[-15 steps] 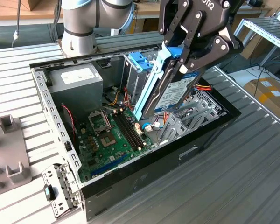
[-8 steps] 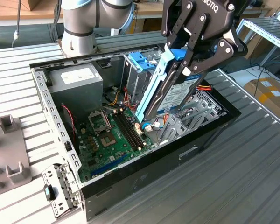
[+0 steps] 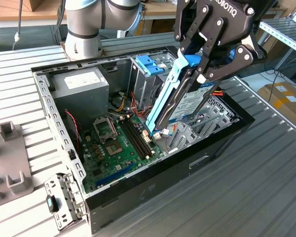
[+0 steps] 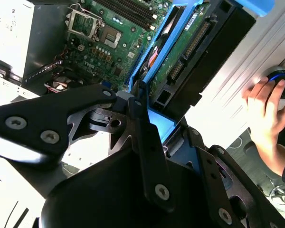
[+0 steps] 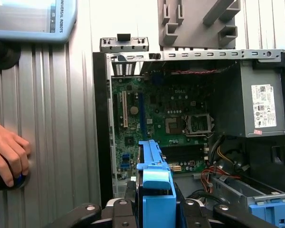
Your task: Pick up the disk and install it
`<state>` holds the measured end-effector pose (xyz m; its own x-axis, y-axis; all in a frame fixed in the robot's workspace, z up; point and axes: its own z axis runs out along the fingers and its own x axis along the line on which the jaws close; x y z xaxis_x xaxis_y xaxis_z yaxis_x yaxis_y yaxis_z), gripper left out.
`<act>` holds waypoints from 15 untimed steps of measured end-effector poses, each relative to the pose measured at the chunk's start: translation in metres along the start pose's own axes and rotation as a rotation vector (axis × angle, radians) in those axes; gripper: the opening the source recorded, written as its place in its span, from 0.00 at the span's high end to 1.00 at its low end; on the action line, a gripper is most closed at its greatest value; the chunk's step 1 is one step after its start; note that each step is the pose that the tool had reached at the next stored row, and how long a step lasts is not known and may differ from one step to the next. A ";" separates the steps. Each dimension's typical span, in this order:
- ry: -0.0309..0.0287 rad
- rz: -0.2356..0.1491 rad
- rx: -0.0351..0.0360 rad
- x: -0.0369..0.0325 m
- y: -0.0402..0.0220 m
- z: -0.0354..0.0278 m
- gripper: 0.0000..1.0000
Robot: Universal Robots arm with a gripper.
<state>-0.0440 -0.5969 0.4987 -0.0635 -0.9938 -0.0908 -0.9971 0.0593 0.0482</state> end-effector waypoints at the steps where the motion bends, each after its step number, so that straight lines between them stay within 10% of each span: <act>1: -0.0001 0.000 0.0001 0.0006 -0.0002 0.0000 0.63; 15: -0.0001 0.000 0.0000 0.0080 -0.0113 0.0004 0.63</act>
<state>-0.0333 -0.6055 0.4969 -0.0635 -0.9938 -0.0908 -0.9971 0.0593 0.0481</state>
